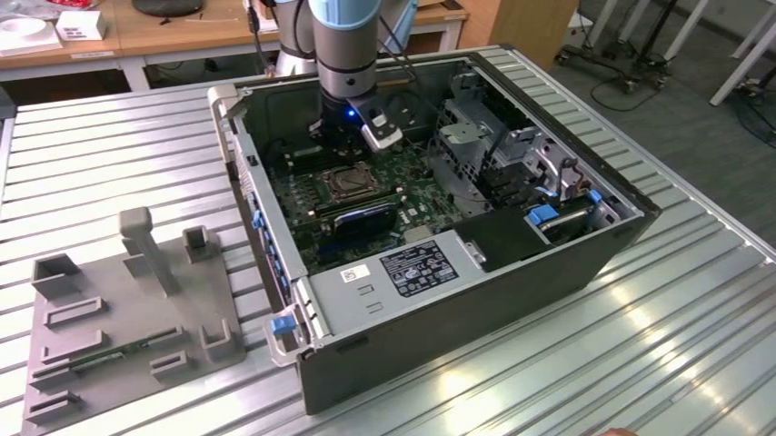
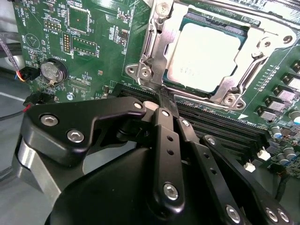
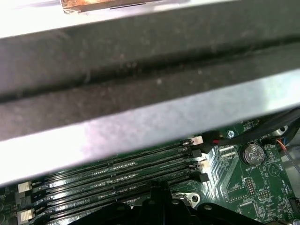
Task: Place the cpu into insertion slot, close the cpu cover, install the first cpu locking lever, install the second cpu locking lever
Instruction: 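Install the first cpu locking lever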
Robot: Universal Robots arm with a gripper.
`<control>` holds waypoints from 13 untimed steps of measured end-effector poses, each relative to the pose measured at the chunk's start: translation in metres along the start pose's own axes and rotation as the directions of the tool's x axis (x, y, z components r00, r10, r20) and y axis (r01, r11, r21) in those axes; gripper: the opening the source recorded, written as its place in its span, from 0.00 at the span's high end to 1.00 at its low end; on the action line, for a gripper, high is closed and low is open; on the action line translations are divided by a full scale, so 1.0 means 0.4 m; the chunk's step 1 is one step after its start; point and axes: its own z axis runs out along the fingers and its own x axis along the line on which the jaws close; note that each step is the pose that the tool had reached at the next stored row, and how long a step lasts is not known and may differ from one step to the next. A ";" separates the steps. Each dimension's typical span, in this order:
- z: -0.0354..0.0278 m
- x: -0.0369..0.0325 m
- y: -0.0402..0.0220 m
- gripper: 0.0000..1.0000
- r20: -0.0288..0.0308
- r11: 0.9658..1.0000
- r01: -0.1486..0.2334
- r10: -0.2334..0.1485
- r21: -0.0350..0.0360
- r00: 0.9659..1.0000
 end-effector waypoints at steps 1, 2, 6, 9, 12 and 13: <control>0.000 0.000 0.000 0.89 0.000 1.000 0.000 0.000 0.002 1.000; 0.001 0.000 0.001 0.89 0.002 1.000 0.001 -0.001 0.003 1.000; 0.000 0.000 0.001 0.89 0.003 1.000 0.002 -0.002 0.012 1.000; 0.000 0.000 0.001 0.89 0.003 1.000 0.002 -0.002 0.012 1.000; -0.006 -0.001 0.003 0.89 0.003 1.000 0.002 -0.002 0.012 1.000; -0.010 -0.001 0.003 0.89 0.003 1.000 0.002 -0.002 0.012 1.000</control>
